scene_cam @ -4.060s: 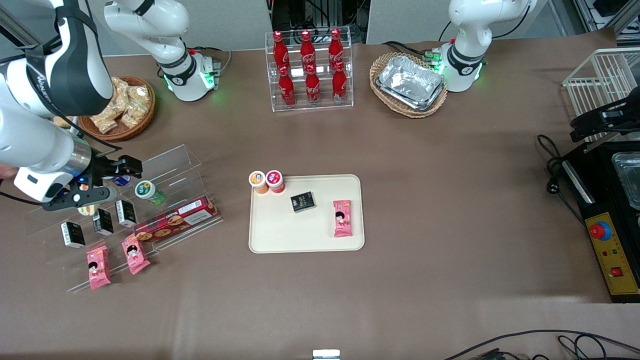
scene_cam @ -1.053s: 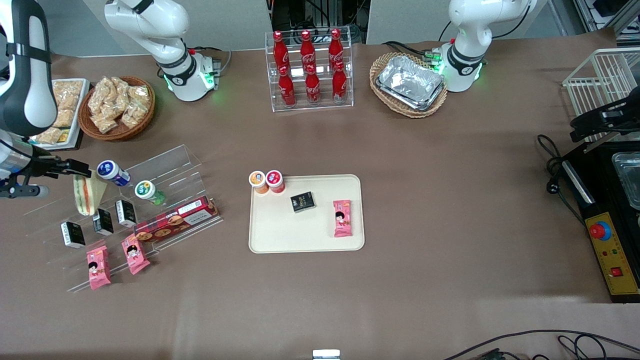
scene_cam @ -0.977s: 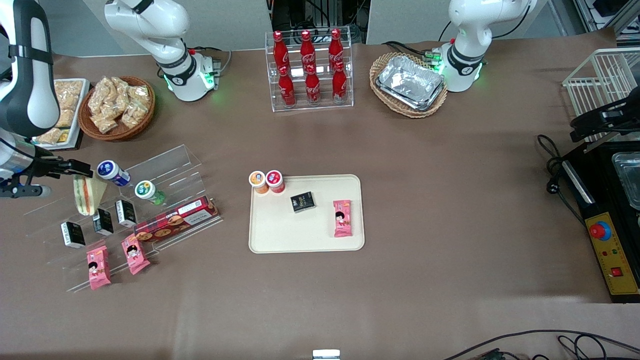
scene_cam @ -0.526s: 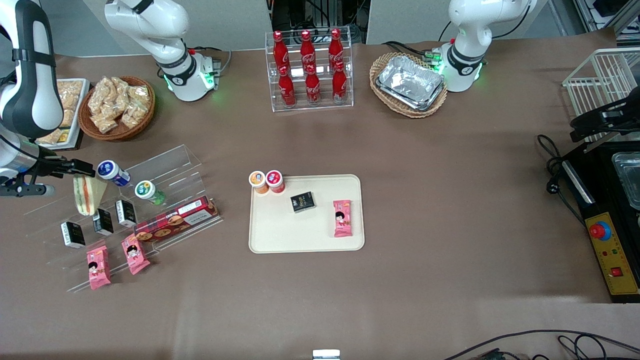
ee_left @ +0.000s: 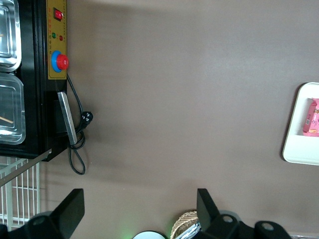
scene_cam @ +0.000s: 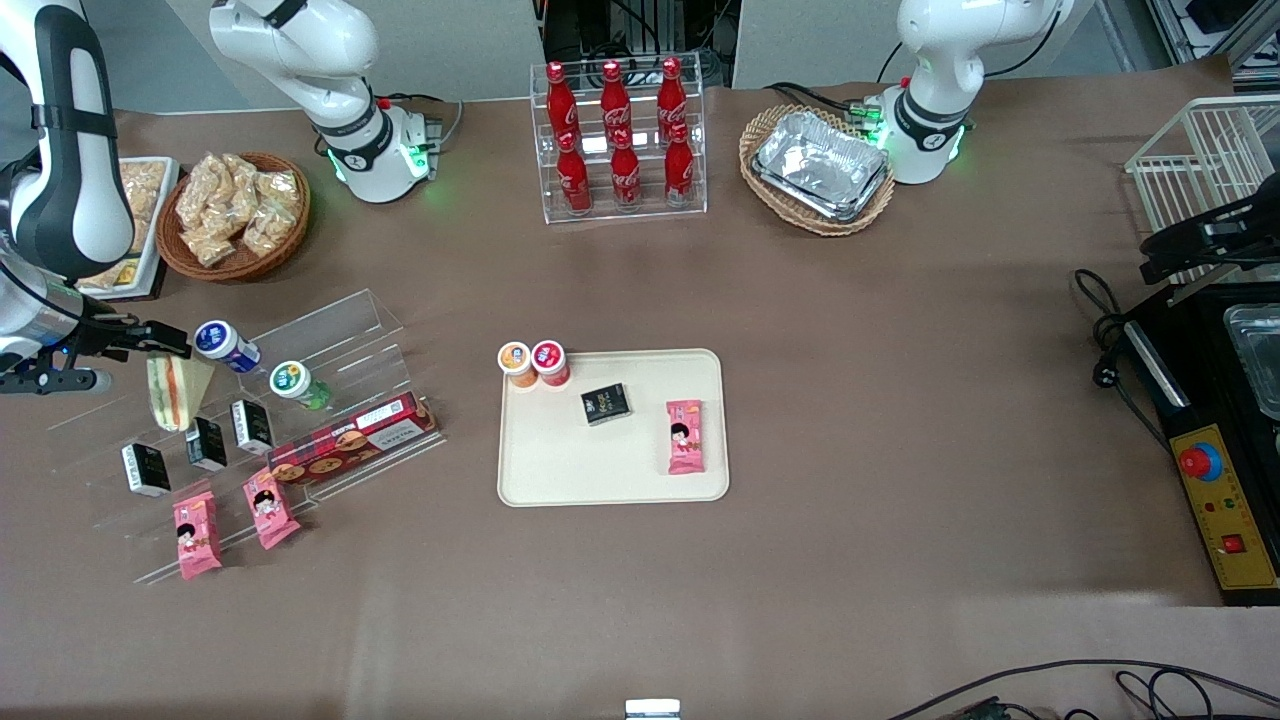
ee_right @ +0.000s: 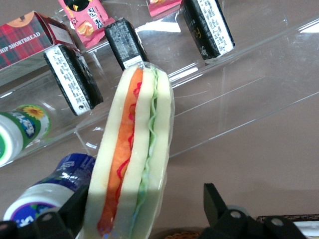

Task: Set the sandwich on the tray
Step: 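Lift the sandwich out of the rack with the right gripper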

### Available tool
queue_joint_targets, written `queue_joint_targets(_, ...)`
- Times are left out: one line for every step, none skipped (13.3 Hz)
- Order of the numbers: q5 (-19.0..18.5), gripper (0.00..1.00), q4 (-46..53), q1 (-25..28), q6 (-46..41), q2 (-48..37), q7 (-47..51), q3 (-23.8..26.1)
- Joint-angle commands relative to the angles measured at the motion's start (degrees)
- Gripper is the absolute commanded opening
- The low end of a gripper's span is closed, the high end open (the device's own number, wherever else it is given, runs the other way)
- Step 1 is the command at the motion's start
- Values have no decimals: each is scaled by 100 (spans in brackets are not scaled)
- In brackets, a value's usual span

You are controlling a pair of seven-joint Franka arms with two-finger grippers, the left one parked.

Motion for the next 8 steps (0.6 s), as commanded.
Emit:
queue_joint_targets(-66,97,-105,-44,276,8,-121,12)
queue_joint_targets(-66,92,-105,-44,294,17,-174,12)
queue_joint_targets(-66,84,-105,-70,302,26,-183,12)
queue_joint_targets(-66,76,-105,-97,303,26,-192,12)
queue_joint_targets(-66,71,-114,-97,303,26,-192,12)
queue_joint_targets(-66,63,-114,-97,303,35,-201,12)
queue_joint_targets(-66,63,-114,-97,303,35,-253,12)
queue_joint_targets(-66,61,-149,-97,320,35,-254,12)
